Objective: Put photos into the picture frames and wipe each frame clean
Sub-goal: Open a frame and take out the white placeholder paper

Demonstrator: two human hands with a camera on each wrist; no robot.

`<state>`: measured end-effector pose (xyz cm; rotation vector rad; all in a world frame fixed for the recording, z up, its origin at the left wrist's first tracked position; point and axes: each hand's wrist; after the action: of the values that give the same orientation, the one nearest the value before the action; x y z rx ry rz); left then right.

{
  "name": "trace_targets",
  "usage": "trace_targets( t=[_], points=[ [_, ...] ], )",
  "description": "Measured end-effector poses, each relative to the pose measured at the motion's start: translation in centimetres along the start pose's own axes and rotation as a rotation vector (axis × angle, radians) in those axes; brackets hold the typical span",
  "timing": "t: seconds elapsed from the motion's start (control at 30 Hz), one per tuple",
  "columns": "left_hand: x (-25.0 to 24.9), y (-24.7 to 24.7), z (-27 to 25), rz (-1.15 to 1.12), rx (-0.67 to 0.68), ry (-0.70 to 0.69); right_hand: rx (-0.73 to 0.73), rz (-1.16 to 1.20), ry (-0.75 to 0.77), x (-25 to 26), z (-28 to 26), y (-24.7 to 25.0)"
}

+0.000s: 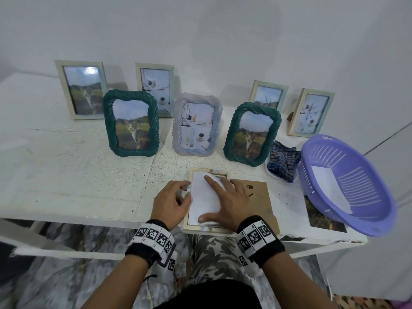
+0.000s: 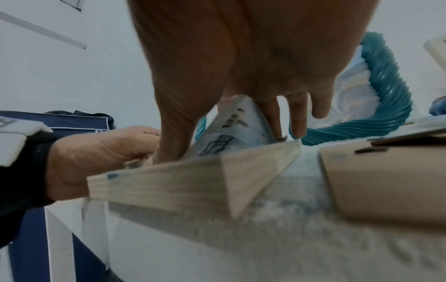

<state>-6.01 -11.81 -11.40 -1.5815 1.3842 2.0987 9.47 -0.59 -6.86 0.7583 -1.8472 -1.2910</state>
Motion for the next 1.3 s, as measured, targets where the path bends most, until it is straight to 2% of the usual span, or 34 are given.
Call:
trace_targets(
  t=[0.1,0.27,0.37,0.47,0.57,0.63,0.73,0.83,0.9,0.97,1.03,1.17,1.23,1.3],
  points=[
    [-0.1,0.0,0.0,-0.003,0.002,-0.014,-0.1,0.067,0.006,0.3,-0.3,0.4],
    [-0.7,0.1,0.1,-0.073,-0.032,-0.059,-0.235,0.457,0.036,0.2,-1.4,0.9],
    [-2.3,0.7,-0.7,-0.1,-0.034,-0.114,-0.291,0.597,0.069,0.5,-2.4,0.9],
    [-4.1,0.9,-1.8,-0.104,0.033,-0.107,-0.35,0.701,0.113,1.3,-3.4,1.0],
    [-5.6,1.0,-2.6,-0.106,0.128,0.017,-0.547,0.743,0.187,2.2,-4.0,1.5],
    [-6.6,1.0,-3.1,-0.211,0.244,0.063,-0.617,0.823,0.216,2.7,-4.3,2.1],
    [-8.3,1.3,-3.7,-0.394,0.357,0.136,-0.555,1.015,0.279,3.4,-4.8,2.6],
    [-9.4,1.8,-3.6,-0.565,0.375,0.213,-0.497,1.111,0.317,3.1,-4.8,2.1],
    [-9.0,1.8,-3.3,-0.614,0.282,0.232,-0.54,1.131,0.283,2.9,-4.6,1.7],
    [-8.2,1.8,-3.2,-0.607,0.163,0.23,-0.636,1.002,0.186,2.6,-4.5,1.5],
    [-7.5,1.8,-3.2,-0.591,0.101,0.225,-0.647,0.933,0.091,2.2,-4.4,1.1],
    [-7.3,2.0,-3.4,-0.618,0.081,0.233,-0.529,1.294,0.062,1.5,-5.0,0.5],
    [-7.0,1.8,-3.6,-0.609,0.095,0.24,-0.52,1.316,0.069,1.1,-5.5,0.2],
    [-7.0,1.8,-3.6,-0.621,0.13,0.274,-0.543,1.239,0.051,0.6,-6.2,0.1]
  ],
)
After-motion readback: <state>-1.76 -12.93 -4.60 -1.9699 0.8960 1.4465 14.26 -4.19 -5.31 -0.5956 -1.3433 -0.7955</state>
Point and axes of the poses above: each hand's wrist, its own z-axis towards the middle knuckle, its own y-axis out of the back of the hand, x = y × z, and after that the axes turned 10 degrees about y, right-handed
